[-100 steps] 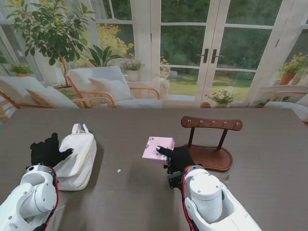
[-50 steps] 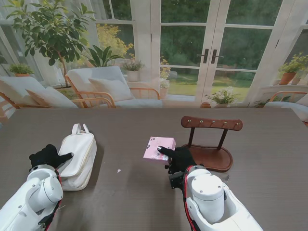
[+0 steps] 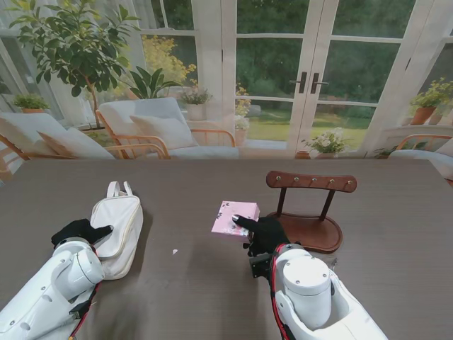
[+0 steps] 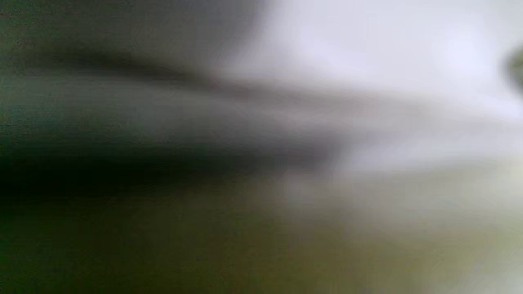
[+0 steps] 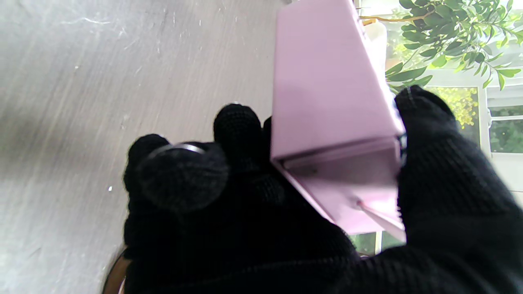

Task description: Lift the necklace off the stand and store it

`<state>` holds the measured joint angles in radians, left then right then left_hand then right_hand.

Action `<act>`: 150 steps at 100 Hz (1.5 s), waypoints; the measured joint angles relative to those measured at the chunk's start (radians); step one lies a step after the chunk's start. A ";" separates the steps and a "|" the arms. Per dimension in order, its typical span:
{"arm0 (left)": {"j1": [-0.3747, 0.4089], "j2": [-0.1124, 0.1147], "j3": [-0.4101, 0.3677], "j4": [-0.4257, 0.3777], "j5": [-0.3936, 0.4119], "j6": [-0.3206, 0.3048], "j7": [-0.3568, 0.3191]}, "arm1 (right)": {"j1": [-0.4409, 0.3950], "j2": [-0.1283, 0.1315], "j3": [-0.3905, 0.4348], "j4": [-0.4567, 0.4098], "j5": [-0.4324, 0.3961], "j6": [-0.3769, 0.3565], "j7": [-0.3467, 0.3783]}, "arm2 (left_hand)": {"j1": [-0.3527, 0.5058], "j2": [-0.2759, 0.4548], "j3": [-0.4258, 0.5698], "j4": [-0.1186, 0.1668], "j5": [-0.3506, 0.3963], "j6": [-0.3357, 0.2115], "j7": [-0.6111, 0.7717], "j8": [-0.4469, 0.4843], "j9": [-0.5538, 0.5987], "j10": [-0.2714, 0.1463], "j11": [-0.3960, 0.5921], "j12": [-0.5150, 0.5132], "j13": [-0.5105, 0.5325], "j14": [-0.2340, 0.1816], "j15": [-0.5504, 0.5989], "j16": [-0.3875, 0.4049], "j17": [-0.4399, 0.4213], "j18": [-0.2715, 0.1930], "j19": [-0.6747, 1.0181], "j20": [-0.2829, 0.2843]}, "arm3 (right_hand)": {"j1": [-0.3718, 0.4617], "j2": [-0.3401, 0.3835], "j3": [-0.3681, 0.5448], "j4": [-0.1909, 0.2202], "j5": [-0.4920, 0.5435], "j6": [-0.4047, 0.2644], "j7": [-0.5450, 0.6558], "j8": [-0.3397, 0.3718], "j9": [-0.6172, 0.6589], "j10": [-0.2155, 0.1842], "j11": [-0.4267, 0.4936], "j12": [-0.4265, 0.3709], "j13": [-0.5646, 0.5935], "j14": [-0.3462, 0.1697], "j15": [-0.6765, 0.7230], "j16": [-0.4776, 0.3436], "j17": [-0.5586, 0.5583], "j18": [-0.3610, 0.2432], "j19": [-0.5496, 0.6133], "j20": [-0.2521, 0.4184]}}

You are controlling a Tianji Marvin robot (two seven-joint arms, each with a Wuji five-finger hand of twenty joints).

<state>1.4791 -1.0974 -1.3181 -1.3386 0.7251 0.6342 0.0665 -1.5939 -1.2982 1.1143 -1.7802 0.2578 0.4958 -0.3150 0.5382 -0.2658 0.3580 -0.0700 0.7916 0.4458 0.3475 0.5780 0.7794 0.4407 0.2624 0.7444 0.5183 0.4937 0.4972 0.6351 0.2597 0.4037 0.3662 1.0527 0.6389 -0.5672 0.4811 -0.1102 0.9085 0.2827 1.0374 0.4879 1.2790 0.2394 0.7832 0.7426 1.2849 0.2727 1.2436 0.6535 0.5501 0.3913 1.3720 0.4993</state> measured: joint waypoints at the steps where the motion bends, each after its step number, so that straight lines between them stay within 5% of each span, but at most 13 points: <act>1: -0.002 0.000 0.001 0.002 -0.002 0.001 0.000 | 0.000 0.000 0.000 0.000 0.000 0.000 0.000 | 0.000 -0.009 0.016 0.000 0.001 0.000 0.001 0.001 0.000 0.000 0.003 0.001 0.000 0.000 0.001 0.001 0.001 0.000 0.000 0.001 | 0.000 0.000 0.000 0.000 0.000 0.000 0.000 0.000 0.000 0.000 0.000 0.000 0.000 0.000 0.000 0.000 0.000 0.000 0.000 0.000; 12: -0.029 -0.001 0.025 0.022 -0.012 0.005 0.000 | -0.001 0.000 0.003 -0.001 0.004 0.000 0.000 | 0.000 -0.041 0.168 -0.027 0.039 0.010 0.034 0.018 0.032 0.003 0.060 0.030 0.031 0.000 0.046 0.018 0.028 0.007 0.048 0.024 | 0.000 0.000 0.000 0.000 0.000 0.000 0.000 0.000 0.000 0.000 0.000 0.000 0.000 0.000 0.000 0.000 0.000 0.000 0.000 0.000; 20: -0.052 -0.003 0.043 0.048 -0.012 0.001 0.016 | -0.002 0.000 0.004 -0.001 0.006 0.000 -0.002 | 0.012 -0.092 0.252 -0.112 0.061 0.009 0.138 0.027 0.076 0.003 0.110 0.074 0.077 0.000 0.087 0.030 -0.004 0.009 0.234 0.014 | 0.000 0.000 0.000 0.000 0.000 0.000 0.000 0.000 0.000 0.000 0.000 0.000 0.000 0.000 0.000 0.000 0.000 0.000 0.000 0.000; 33: -0.081 -0.006 0.063 0.084 -0.021 -0.024 0.041 | -0.003 0.000 0.007 -0.002 0.008 0.000 -0.002 | 0.064 -0.110 0.259 -0.153 0.082 0.000 0.263 0.008 0.167 -0.001 0.109 0.405 0.124 -0.002 0.174 0.066 -0.089 0.031 0.621 -0.210 | 0.000 0.000 0.000 0.000 0.000 0.000 0.000 0.000 0.000 0.000 0.000 0.000 0.000 0.000 0.000 0.000 0.000 0.000 0.000 0.000; 43: -0.102 -0.005 0.081 0.118 -0.018 -0.083 0.057 | -0.003 0.000 0.009 -0.002 0.011 0.000 -0.004 | 0.094 -0.096 0.254 -0.154 0.082 -0.001 0.302 0.054 0.180 -0.001 0.116 0.501 0.124 -0.014 0.217 0.092 -0.106 0.033 0.703 -0.282 | 0.000 0.000 0.000 0.000 0.000 0.000 0.000 0.000 0.000 0.000 0.000 0.000 0.000 0.000 0.000 0.000 0.000 0.000 0.000 0.000; 49: -0.109 0.009 0.093 0.117 0.044 -0.132 -0.006 | -0.003 -0.001 0.011 -0.002 0.013 0.000 -0.004 | 0.105 -0.034 0.247 -0.164 0.074 0.006 0.320 0.093 0.180 -0.001 0.128 0.540 0.123 -0.023 0.240 0.104 -0.111 0.033 0.729 -0.297 | 0.000 0.000 0.000 0.000 0.000 0.000 0.000 0.000 0.000 0.000 0.000 0.000 0.000 0.000 0.000 0.000 0.000 0.000 0.000 0.000; 57: -0.115 0.035 0.099 0.116 0.144 -0.226 -0.082 | -0.003 -0.001 0.012 -0.002 0.014 0.000 -0.004 | 0.119 0.008 0.237 -0.164 0.070 0.007 0.365 0.137 0.180 -0.001 0.167 0.569 0.123 -0.028 0.262 0.116 -0.111 0.033 0.746 -0.300 | 0.000 0.000 0.000 0.000 0.000 0.000 0.000 0.000 0.000 0.000 0.000 0.000 0.000 0.000 0.000 0.000 0.000 0.000 0.000 0.000; 71: -0.117 0.058 0.099 0.118 0.125 -0.343 -0.107 | -0.003 -0.001 0.016 -0.002 0.016 0.000 -0.004 | 0.178 0.041 0.172 -0.164 0.036 0.010 0.428 0.188 0.165 -0.001 0.222 0.596 0.114 -0.051 0.281 0.130 -0.114 0.017 0.750 -0.310 | 0.000 0.000 0.000 0.000 0.000 0.000 0.000 0.000 0.000 0.000 0.000 0.000 0.000 0.000 0.000 0.000 0.000 0.000 0.000 0.000; 86: -0.120 0.077 0.075 0.107 0.169 -0.521 -0.210 | -0.003 0.000 0.021 -0.001 0.017 0.000 -0.003 | 0.179 0.074 0.159 -0.163 0.010 0.013 0.464 0.208 0.149 -0.007 0.242 0.605 0.109 -0.073 0.285 0.131 -0.125 -0.004 0.750 -0.312 | 0.000 0.000 0.000 0.000 0.000 0.000 0.000 0.000 0.000 0.000 0.000 0.000 0.000 0.000 0.000 0.000 0.000 0.000 0.000 0.000; 124: -0.117 0.091 0.057 0.119 0.105 -0.765 -0.249 | -0.003 0.000 0.025 -0.001 0.015 0.000 -0.003 | 0.240 0.072 0.104 -0.162 0.006 0.013 0.494 0.222 0.147 -0.011 0.249 0.606 0.104 -0.086 0.285 0.140 -0.133 -0.020 0.750 -0.323 | 0.000 0.000 0.000 0.000 0.000 0.000 0.000 0.000 0.000 0.000 0.000 0.000 0.000 0.000 0.000 0.000 0.000 0.000 0.000 0.000; 150: -0.174 0.107 0.116 0.167 0.065 -0.933 -0.286 | -0.002 0.000 0.035 -0.001 0.011 0.002 -0.001 | 0.243 0.070 0.095 -0.162 -0.006 0.013 0.534 0.244 0.138 -0.019 0.274 0.607 0.103 -0.105 0.285 0.143 -0.133 -0.036 0.749 -0.324 | 0.001 0.000 0.000 0.000 0.000 0.000 0.000 0.001 0.000 0.000 0.000 0.000 0.000 0.000 0.000 0.000 0.000 0.000 0.000 0.000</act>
<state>1.3055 -0.9900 -1.2025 -1.1721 0.7905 -0.2983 -0.2192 -1.5963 -1.2981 1.1493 -1.7814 0.2691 0.4975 -0.3160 0.7809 -0.1957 0.4533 -0.2325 0.7860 0.4583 0.8817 0.8225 0.9171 0.4213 0.5367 1.3516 0.6210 0.3886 0.7823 0.7783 0.1266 0.3673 1.1150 0.7289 0.6394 -0.5672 0.4810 -0.1102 0.9085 0.2829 1.0370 0.4885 1.2790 0.2398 0.7832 0.7426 1.2849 0.2729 1.2436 0.6535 0.5501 0.3913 1.3720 0.4993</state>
